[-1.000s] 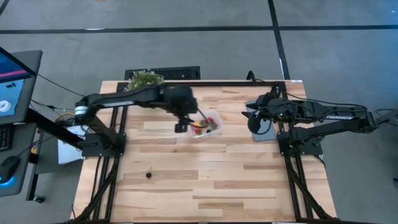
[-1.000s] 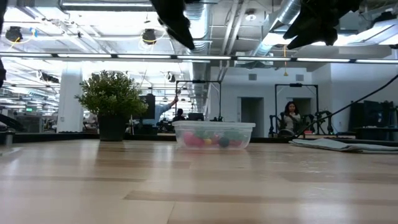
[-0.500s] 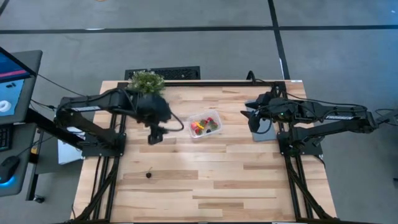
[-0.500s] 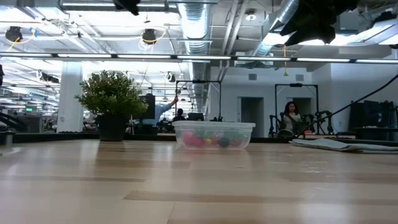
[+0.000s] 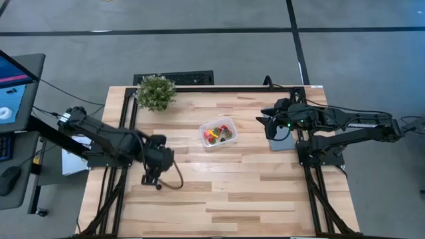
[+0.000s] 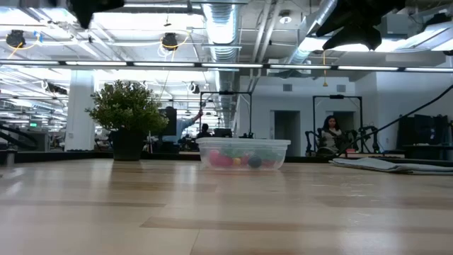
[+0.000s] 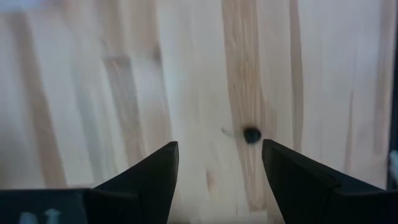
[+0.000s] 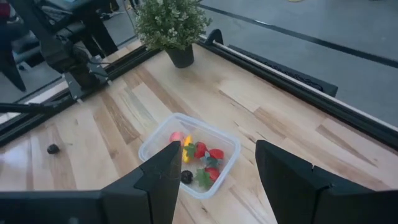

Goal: Pick and placing Produce into tupperware
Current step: Put the black cherry into the transparent bin

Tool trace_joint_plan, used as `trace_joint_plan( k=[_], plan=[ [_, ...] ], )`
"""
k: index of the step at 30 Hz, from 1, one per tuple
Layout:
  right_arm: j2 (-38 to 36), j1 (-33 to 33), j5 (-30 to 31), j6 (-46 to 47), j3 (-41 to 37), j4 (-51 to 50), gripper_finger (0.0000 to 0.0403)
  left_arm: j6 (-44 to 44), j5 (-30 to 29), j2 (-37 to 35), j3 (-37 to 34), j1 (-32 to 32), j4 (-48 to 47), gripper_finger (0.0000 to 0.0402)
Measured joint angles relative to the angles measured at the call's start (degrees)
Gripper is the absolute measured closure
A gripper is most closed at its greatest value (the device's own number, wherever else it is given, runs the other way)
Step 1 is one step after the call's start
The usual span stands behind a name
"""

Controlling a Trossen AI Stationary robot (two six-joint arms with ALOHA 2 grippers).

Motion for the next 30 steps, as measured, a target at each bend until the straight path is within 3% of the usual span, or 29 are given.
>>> trace_joint_plan(
  k=[5,12,24,30],
  plan=[
    [0.0,0.0,0.0,1.5,0.0,0.0,0.0173,-3.2,-1.6,0.0,-8.4,-7.0,4.7,0.0179],
    [0.7,0.0,0.0,3.5,0.0,0.0,0.0173,-6.9,-1.7,0.0,-21.4,-12.7,20.1,0.0179],
    [6.8,0.1,0.0,4.5,0.0,0.4,0.0173,-19.4,-0.8,0.0,-36.9,-13.7,34.5,0.0179],
    [10.0,0.1,0.0,4.5,0.0,0.6,0.0173,-21.8,0.3,0.0,-40.6,-13.7,42.5,0.0179]
  ],
)
